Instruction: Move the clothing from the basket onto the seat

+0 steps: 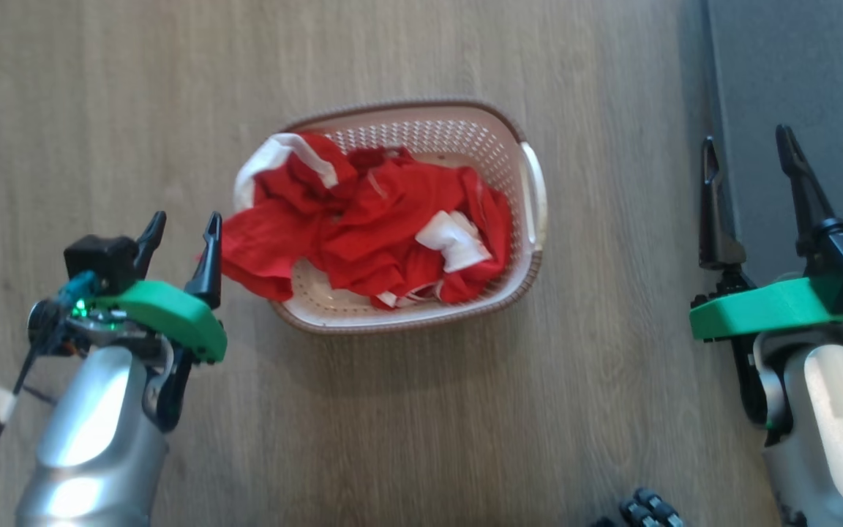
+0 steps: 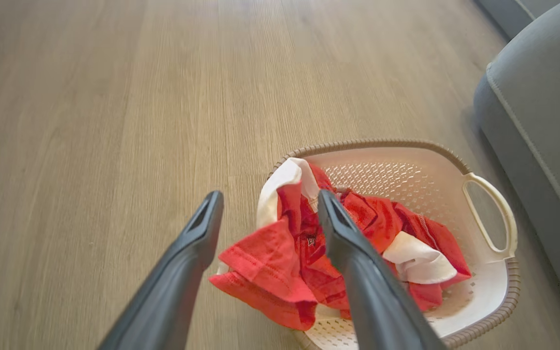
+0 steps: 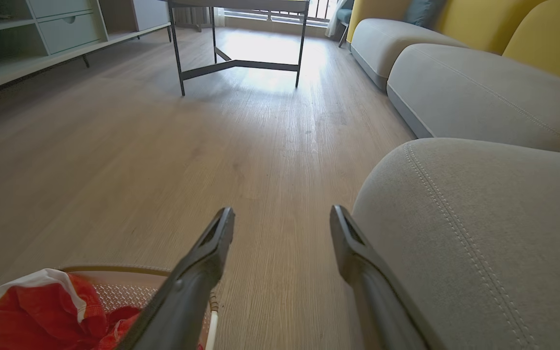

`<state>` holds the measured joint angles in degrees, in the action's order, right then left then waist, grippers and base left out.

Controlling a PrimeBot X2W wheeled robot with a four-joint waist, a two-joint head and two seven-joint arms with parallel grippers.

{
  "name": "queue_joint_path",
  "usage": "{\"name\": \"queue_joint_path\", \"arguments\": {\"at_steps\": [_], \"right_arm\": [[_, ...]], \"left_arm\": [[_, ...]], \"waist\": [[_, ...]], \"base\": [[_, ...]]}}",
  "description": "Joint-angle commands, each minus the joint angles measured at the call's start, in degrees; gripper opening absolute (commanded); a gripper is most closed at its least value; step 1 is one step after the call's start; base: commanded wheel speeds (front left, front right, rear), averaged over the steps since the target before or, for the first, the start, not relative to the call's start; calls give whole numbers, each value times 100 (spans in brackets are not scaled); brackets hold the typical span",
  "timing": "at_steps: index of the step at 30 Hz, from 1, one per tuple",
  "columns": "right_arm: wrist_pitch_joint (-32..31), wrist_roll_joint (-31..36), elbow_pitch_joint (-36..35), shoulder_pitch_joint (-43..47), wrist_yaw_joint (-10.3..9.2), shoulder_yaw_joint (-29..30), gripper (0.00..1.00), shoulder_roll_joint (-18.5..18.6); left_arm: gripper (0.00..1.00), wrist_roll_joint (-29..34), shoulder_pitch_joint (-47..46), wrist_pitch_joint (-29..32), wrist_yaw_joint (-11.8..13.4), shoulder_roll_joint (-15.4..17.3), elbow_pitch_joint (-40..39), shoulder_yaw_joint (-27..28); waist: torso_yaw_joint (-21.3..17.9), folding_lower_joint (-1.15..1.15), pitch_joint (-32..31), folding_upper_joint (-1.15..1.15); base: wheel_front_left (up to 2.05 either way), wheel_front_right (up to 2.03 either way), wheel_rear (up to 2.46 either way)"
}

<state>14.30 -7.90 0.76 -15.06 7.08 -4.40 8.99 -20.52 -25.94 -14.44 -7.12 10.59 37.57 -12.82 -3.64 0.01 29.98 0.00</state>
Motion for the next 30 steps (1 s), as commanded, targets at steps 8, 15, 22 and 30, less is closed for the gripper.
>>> {"name": "queue_joint_path", "arguments": {"at_steps": [8,15,22,30], "right_arm": [[70,72,-322,-146,41,-52,100,-159],[70,92,-405,-227,41,4,100,-259],[70,110,-423,-253,41,22,100,-331],[70,100,-397,-302,41,48,100,-370]], "left_arm": [[100,-248,-858,277,-36,303,1077,-190],[100,-342,-1337,363,-36,371,1876,-301],[100,-361,-1576,366,-35,375,2514,-357],[49,-465,-1708,250,-35,297,2797,-514]], "waist": [[-366,-1,567,0],[-501,-1,912,0],[-544,-1,1020,0],[-523,-1,1021,0]], "base": [[0,0,0],[0,0,0],[0,0,0],[0,0,0]]}}
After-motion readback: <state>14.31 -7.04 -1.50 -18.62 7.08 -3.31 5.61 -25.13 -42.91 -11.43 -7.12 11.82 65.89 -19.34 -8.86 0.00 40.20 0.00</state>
